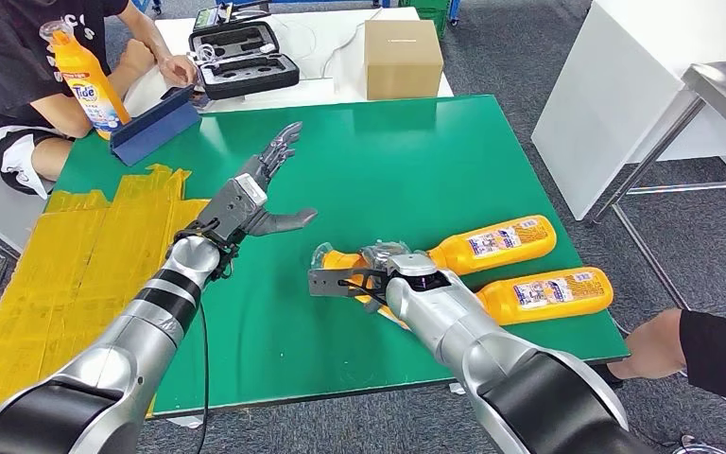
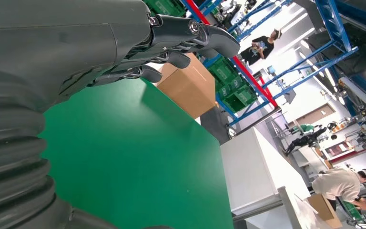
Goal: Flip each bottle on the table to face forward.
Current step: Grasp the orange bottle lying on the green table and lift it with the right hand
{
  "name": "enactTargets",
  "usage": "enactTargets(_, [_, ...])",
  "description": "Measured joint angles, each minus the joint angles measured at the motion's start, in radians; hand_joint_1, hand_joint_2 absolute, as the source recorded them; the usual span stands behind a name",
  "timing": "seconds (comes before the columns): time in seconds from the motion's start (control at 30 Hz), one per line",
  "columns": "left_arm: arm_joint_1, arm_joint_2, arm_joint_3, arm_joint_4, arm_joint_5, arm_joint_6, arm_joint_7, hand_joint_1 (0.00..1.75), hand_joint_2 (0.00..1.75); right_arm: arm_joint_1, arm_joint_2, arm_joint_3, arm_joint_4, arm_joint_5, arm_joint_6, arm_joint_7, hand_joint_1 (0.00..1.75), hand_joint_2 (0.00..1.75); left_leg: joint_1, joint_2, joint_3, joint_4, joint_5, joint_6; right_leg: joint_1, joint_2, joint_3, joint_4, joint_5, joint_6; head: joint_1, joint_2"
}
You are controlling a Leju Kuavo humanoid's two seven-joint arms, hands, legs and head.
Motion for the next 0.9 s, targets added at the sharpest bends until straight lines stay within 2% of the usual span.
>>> enactTargets(0.23, [0.001, 0.0, 0.0, 0.0, 0.005, 0.001, 0.0, 0.0, 1.75, 0.005, 0.004, -0.005, 0.0, -0.004, -0.026, 0.0, 1.75, 1.75, 0.0, 0.0, 0.0, 0.0, 0.0, 0.0, 0.0, 0.0, 0.0, 0.0, 0.0, 0.0, 0.0, 0.0])
enactTargets(0.43, [0.008, 0.002, 0.0, 0.0, 0.008, 0.006, 0.0, 0.0, 1.75, 0.008, 0.012, -0.01, 0.0, 0.001, -0.088, -0.009, 1.75, 1.75, 0.0, 0.0, 0.0, 0.0, 0.0, 0.0, 0.0, 0.001, 0.0, 0.0, 0.0, 0.0, 0.0, 0.0])
enactTargets(0.57, [0.015, 0.003, 0.0, 0.0, 0.008, 0.009, 0.0, 0.0, 1.75, 0.011, 0.016, -0.012, 0.0, 0.004, -0.098, -0.012, 1.75, 1.75, 0.0, 0.0, 0.0, 0.0, 0.0, 0.0, 0.0, 0.001, 0.0, 0.0, 0.001, 0.0, 0.0, 0.0])
enactTargets(0.6, [0.016, 0.003, 0.0, 0.0, 0.008, 0.009, 0.0, 0.0, 1.75, 0.011, 0.016, -0.012, 0.0, 0.004, -0.098, -0.012, 1.68, 1.75, 0.0, 0.0, 0.0, 0.0, 0.0, 0.0, 0.0, 0.001, 0.0, 0.0, 0.001, 0.0, 0.0, 0.0])
enactTargets(0.63, [0.016, 0.003, 0.0, 0.0, 0.008, 0.009, 0.0, 0.0, 1.75, 0.011, 0.016, -0.012, 0.0, 0.004, -0.098, -0.012, 1.51, 1.75, 0.0, 0.0, 0.0, 0.0, 0.0, 0.0, 0.0, 0.001, 0.0, 0.0, 0.001, 0.0, 0.0, 0.0])
enactTargets(0.7, [0.016, 0.003, 0.0, 0.0, 0.008, 0.009, 0.0, 0.0, 1.75, 0.012, 0.016, -0.013, 0.0, 0.004, -0.101, -0.012, 0.66, 1.75, 0.0, 0.0, 0.0, 0.0, 0.0, 0.0, 0.0, 0.001, 0.0, 0.0, 0.001, 0.0, 0.0, 0.0])
enactTargets(0.73, [0.017, 0.004, 0.0, 0.0, 0.009, 0.009, 0.0, 0.0, 1.75, 0.012, 0.016, -0.013, 0.0, 0.006, -0.11, -0.013, 0.29, 1.75, 0.0, 0.0, 0.0, 0.0, 0.0, 0.0, 0.0, 0.001, 0.0, 0.0, 0.001, 0.0, 0.0, 0.0])
enactTargets(0.77, [0.017, 0.004, 0.0, 0.0, 0.009, 0.01, 0.001, 0.0, 1.75, 0.012, 0.017, -0.013, 0.0, 0.01, -0.128, -0.014, 0.03, 1.75, 0.0, 0.0, 0.0, 0.0, 0.0, 0.0, 0.0, 0.001, 0.0, 0.0, 0.001, 0.0, 0.0, 0.0])
enactTargets(0.9, [0.034, 0.01, 0.001, -0.006, 0.011, 0.019, 0.005, 0.0, 1.75, 0.026, 0.023, -0.015, 0.0, 0.03, -0.292, -0.024, 0.0, 1.75, 0.0, 0.0, -0.002, 0.0, 0.0, 0.0, 0.0, 0.001, -0.002, 0.0, 0.001, 0.0, 0.0, 0.0])
